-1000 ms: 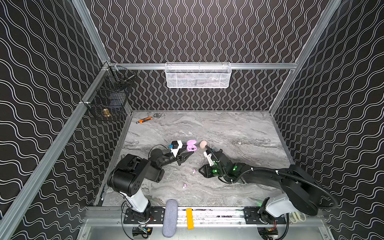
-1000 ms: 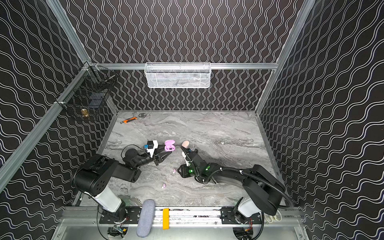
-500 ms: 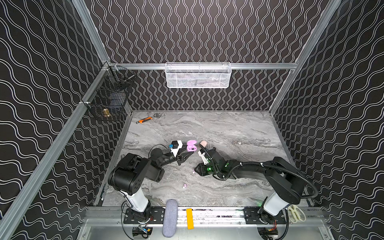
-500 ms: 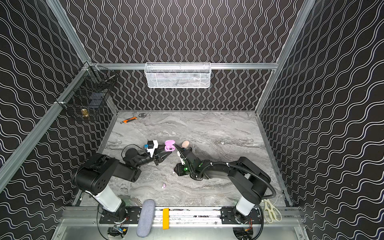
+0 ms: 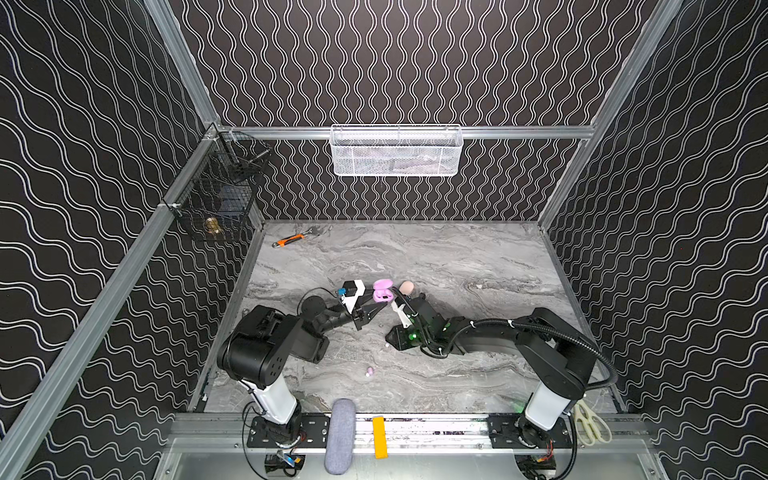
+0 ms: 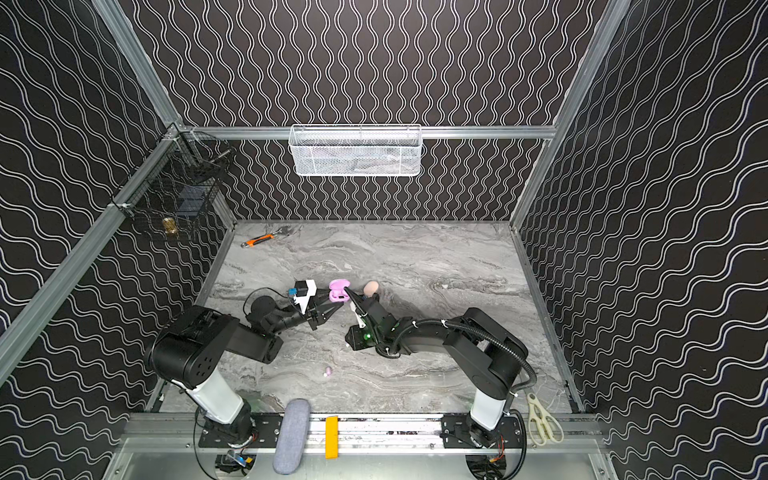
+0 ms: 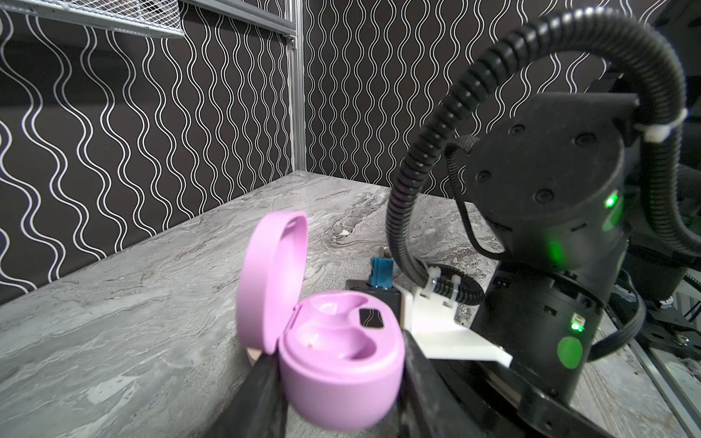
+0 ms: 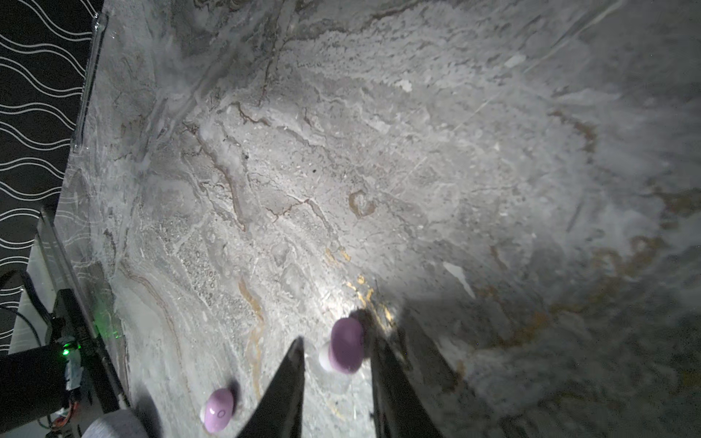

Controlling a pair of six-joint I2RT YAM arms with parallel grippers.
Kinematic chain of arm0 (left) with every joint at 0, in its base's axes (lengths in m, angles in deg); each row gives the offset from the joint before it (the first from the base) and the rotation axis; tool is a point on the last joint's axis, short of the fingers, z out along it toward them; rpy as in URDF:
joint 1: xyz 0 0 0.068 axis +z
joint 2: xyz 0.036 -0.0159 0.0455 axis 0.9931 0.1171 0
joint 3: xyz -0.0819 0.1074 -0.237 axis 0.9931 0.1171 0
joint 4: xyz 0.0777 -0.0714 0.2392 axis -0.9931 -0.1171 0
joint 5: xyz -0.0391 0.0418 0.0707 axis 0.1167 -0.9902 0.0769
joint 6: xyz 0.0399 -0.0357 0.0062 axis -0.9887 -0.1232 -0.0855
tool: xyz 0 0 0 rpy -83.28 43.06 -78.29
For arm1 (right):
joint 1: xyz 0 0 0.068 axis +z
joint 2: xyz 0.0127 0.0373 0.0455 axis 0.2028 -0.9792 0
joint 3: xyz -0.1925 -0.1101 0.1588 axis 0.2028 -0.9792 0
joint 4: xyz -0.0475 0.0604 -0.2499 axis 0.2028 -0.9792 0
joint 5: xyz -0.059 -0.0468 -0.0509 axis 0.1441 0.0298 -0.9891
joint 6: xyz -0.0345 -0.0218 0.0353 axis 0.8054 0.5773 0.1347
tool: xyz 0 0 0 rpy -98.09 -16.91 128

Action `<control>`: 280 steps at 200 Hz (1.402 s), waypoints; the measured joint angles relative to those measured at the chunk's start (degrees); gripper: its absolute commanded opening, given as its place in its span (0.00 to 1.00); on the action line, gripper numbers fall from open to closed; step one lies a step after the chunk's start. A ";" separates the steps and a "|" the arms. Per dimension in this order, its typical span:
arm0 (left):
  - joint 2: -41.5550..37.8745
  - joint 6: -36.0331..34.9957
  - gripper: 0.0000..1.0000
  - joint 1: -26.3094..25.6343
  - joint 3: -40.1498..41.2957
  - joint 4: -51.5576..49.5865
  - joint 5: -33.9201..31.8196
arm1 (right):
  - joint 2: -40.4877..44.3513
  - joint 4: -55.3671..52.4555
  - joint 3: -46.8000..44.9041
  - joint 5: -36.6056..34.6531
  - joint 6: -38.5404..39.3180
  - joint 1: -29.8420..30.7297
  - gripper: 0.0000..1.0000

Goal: Insert wireless bluetooth earbuds into charging case
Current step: Pick up the wireless bluetooth earbud from the center of the table.

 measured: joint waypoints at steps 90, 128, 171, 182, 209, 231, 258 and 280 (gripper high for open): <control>0.26 0.02 0.36 0.11 -0.31 0.00 -0.17 | -1.29 -0.02 0.00 0.13 0.02 0.04 0.27; 0.37 0.20 0.36 0.20 -0.33 0.00 -0.17 | -1.88 0.24 0.00 0.22 0.02 0.04 0.26; 0.46 0.22 0.36 0.31 -0.33 0.00 -0.17 | -2.32 0.96 0.04 0.46 0.00 0.04 0.25; 0.46 0.22 0.37 0.31 -0.33 0.00 -0.17 | -2.38 1.16 0.04 0.63 0.00 0.04 0.24; 0.46 0.22 0.37 0.31 -0.33 0.00 -0.17 | -2.43 1.16 0.04 0.66 0.00 0.04 0.22; 0.48 0.22 0.36 0.31 -0.33 0.00 -0.17 | -2.45 1.16 0.00 0.66 0.00 0.04 0.21; 0.52 0.39 0.36 0.33 -0.48 0.00 0.02 | -2.08 1.03 -0.33 0.66 0.11 0.04 0.19; 0.55 0.70 0.36 0.33 -0.59 0.00 0.02 | -1.31 0.46 -0.70 0.61 0.44 0.04 0.19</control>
